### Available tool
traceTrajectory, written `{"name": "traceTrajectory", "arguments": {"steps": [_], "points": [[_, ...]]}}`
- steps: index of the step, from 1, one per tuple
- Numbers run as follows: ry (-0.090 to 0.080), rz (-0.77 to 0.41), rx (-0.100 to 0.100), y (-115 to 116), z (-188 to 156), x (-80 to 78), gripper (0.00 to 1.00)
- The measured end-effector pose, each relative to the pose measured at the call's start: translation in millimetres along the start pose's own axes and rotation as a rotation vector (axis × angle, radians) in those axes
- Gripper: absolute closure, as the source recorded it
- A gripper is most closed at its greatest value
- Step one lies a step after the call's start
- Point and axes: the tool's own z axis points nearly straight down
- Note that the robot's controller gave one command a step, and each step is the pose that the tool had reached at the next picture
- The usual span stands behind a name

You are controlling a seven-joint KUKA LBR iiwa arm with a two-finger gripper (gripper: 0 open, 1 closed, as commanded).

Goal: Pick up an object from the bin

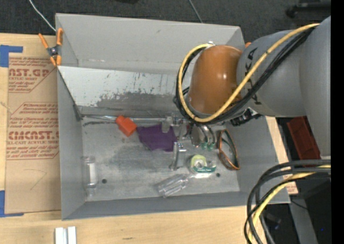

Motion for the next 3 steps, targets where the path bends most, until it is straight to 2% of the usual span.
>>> {"name": "traceTrajectory", "arguments": {"steps": [1, 2, 3], "points": [[-0.007, 0.001, -0.001, -0.3, -4.4, -1.8, 0.00], [-0.003, -0.134, 0.000, -13.8, 62.9, -34.0, 0.00], [-0.011, -0.301, -0.001, 5.6, 66.7, -27.8, 1.00]]}}
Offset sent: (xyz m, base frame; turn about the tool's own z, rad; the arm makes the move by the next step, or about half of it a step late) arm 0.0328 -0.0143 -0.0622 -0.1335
